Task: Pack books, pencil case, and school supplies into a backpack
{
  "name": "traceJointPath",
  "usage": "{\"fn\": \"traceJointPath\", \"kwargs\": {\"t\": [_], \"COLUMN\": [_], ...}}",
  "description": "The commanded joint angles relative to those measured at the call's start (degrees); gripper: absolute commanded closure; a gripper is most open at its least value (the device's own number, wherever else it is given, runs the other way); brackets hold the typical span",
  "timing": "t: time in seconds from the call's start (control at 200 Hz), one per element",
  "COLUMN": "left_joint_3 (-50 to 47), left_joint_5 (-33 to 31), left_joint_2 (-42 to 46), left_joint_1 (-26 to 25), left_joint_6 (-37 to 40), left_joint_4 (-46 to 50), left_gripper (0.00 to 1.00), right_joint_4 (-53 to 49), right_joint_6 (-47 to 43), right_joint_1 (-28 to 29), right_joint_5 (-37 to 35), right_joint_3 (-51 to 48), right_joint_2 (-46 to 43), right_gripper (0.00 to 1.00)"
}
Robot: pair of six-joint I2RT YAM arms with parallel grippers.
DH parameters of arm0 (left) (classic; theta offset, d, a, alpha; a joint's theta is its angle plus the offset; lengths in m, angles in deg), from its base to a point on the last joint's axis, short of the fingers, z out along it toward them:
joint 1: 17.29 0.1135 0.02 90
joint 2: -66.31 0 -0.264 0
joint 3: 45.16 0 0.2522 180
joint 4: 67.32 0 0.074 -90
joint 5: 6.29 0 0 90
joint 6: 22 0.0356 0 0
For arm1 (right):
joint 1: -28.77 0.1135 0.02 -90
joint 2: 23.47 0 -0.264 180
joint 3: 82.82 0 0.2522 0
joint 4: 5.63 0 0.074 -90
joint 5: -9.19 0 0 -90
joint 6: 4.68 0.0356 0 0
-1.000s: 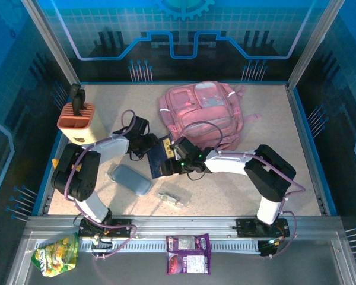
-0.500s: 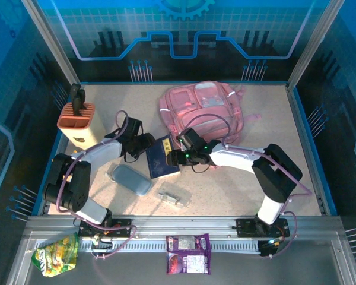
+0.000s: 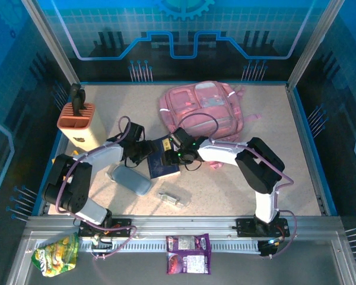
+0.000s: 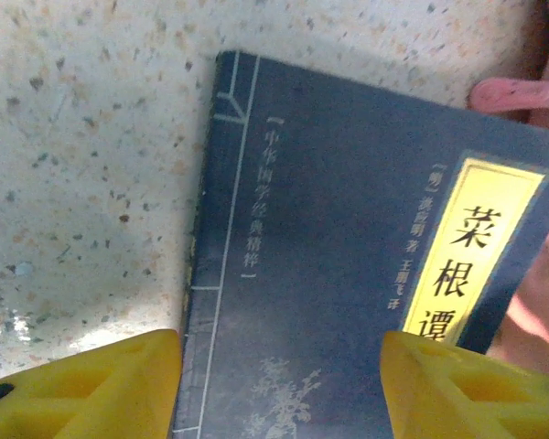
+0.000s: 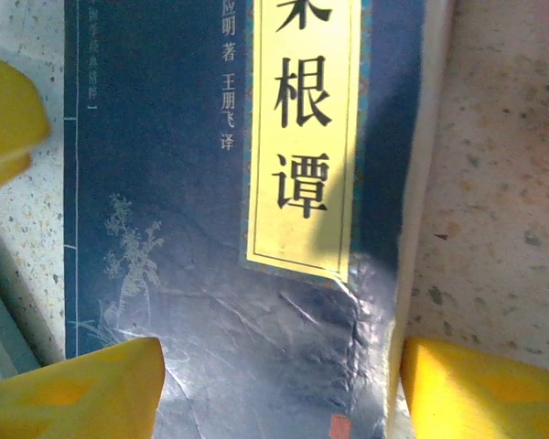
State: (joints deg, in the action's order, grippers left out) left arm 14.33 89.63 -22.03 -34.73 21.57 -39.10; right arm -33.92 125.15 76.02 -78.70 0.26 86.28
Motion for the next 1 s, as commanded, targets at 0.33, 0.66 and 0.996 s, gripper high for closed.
{"fn": "traceJointPath", "kwargs": {"t": [0.33,0.66,0.996], "left_joint_3": [-0.75,-1.30,-1.96], "left_joint_5": [0.27,-0.64,-1.15], "left_joint_2": [-2.73,-1.61,-2.11], "left_joint_1": [-0.59,-0.93,-1.29], "left_joint_6": [0.56,-0.18,-0.37], "left_joint_4": [-0.66,-0.67,-1.57], "left_gripper": [0.44,0.44,0.44], "right_joint_4": [-4.88,-4.77,-3.56], "right_joint_6": [-1.90,-2.66,-2.66], "right_joint_1": [1.80,3.41,3.12], "right_joint_5": [-1.61,-2.80,1.65], "right_joint_3": [4.20,5.35,7.81], "right_joint_2": [3.08,4.55,0.51], "right_gripper": [0.28,0.25,0.28]}}
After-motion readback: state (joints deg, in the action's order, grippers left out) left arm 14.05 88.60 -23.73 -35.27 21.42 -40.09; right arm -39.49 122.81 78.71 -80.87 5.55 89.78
